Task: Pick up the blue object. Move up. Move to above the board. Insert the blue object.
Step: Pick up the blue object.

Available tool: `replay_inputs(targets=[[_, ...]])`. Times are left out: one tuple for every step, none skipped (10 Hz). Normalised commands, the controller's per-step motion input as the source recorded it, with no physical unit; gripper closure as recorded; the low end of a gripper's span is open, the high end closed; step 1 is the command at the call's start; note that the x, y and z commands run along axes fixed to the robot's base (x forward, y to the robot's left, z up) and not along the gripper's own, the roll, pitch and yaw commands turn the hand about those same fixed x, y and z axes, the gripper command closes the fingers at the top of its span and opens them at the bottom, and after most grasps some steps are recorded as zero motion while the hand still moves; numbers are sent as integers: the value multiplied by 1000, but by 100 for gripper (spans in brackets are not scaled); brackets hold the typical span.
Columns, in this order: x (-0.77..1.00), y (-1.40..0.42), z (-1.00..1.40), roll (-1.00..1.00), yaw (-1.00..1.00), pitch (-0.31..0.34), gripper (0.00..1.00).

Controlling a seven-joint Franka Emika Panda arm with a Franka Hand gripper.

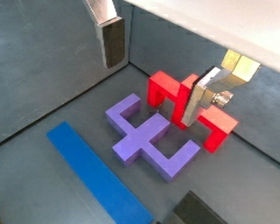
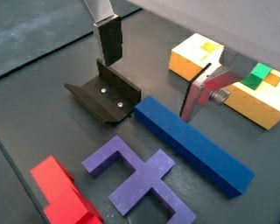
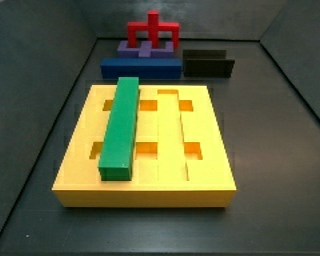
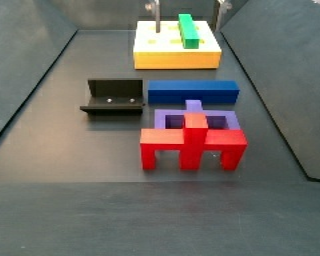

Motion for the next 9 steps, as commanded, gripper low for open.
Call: replay_inputs(targets=[[0,0,-49,-24,0,-11,0],[0,0,-131,-193,-83,-130,0],[-329,-29,-274,-329,-383,-294,0],[-240,-177,-254,-343,-686,-324,0],[-123,-69,-257,-234,-883,-323,0],[-120,-74,-294,-206,-903,-313,0],[-120,-60,-391,-164,-934,-281,0],[-120,-60,-437,-150,-937,-260,0],[-131,-191,-506,-114,-840,-206,0]])
